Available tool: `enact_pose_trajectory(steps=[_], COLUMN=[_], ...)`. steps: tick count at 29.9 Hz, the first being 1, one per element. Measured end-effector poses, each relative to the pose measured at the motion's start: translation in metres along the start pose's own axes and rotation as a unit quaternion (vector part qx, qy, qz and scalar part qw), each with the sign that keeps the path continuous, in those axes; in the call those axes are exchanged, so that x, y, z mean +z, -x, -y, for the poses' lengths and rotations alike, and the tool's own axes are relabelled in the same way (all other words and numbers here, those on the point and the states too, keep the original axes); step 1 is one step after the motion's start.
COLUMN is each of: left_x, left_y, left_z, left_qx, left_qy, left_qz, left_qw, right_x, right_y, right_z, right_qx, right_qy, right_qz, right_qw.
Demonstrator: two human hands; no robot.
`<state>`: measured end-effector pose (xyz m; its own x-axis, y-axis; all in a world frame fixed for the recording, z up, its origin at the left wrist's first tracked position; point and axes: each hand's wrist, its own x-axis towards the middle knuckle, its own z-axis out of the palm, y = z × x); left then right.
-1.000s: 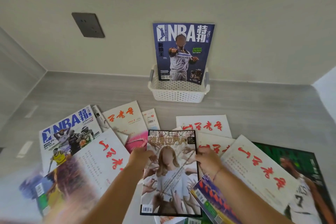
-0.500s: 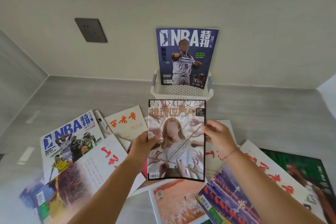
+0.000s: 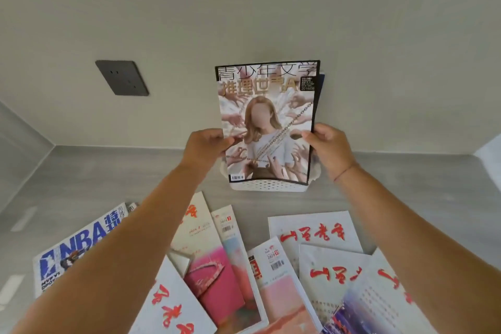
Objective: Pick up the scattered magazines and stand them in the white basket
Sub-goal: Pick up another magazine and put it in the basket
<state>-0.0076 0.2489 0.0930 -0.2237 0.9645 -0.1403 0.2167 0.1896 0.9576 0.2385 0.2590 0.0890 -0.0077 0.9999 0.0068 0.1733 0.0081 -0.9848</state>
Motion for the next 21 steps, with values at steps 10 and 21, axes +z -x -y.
enact_pose_trajectory(steps=[10, 21], left_x=[0.038, 0.057], left_y=[-0.074, -0.095], left_z=[0.031, 0.051], left_qx=[-0.080, -0.095], left_qy=[-0.012, -0.001], left_qz=[-0.103, -0.142], left_qw=[0.991, 0.985], right_x=[0.024, 0.034], right_y=[-0.064, -0.084], right_z=[-0.035, -0.067], right_qx=[0.101, 0.160], right_qy=[0.122, 0.172], right_qz=[-0.089, -0.188], right_qw=[0.983, 0.954])
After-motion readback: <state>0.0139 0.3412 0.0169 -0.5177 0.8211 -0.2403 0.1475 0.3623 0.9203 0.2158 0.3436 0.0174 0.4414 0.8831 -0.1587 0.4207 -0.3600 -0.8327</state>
